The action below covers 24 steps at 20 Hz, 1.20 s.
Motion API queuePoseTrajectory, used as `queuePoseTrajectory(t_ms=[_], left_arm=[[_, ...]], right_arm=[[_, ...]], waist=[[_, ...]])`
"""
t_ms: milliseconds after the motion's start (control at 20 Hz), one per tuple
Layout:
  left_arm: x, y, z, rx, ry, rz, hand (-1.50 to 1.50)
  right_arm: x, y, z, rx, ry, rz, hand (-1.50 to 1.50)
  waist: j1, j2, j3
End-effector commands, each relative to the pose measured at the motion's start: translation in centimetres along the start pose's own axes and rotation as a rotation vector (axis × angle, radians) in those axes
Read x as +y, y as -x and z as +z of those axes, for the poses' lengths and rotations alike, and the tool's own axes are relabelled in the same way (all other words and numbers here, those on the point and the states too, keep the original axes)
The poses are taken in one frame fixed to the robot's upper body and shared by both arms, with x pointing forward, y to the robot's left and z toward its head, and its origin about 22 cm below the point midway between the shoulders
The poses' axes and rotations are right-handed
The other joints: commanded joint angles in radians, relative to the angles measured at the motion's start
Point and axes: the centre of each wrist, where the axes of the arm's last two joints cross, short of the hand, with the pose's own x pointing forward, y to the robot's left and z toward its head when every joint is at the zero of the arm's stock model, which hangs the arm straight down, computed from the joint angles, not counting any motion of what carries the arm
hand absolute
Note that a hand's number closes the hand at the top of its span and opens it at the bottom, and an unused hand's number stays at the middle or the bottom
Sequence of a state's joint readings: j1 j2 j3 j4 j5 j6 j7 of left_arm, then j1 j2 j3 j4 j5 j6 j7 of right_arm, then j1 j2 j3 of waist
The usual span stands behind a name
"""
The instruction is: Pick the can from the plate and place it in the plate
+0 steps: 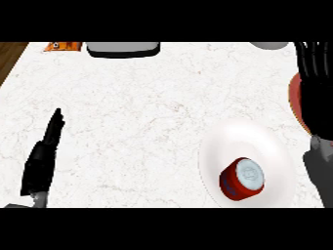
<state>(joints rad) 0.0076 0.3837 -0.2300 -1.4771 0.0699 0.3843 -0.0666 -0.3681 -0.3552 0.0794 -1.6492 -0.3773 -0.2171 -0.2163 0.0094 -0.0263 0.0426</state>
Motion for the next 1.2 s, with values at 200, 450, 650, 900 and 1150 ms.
queuePoseTrajectory(t_ms=[200, 450, 650, 900, 1150], left_arm=[[5.3, -0.3, 0.0, -0.057, -0.01, -0.165, 0.0], [6.3, 2.2, 2.0, 0.026, 0.02, -0.154, 0.0], [7.2, 1.4, 1.4, 0.012, 0.013, -0.14, 0.0], [5.8, 2.1, 1.3, -0.004, 0.026, -0.144, 0.0], [6.1, 1.6, 0.9, -0.023, 0.04, -0.132, 0.0]], right_arm=[[1.4, 0.8, 2.8, 0.306, 0.212, -0.507, -1.5], [0.3, 0.3, 7.8, 0.301, 0.534, -0.041, -1.5], [3.3, -3.2, 12.1, 0.217, 0.682, -0.098, -1.5], [4.3, -9.1, 15.7, 0.264, 0.548, -0.099, -1.5], [1.1, -10.0, 16.3, 0.47, 0.281, 0.12, -1.5]], waist=[[-0.017, 0.016, -0.04], [-0.047, 0.01, -0.047], [-0.049, 0.012, -0.044], [-0.029, 0.021, -0.044], [-0.027, 0.024, -0.045]])
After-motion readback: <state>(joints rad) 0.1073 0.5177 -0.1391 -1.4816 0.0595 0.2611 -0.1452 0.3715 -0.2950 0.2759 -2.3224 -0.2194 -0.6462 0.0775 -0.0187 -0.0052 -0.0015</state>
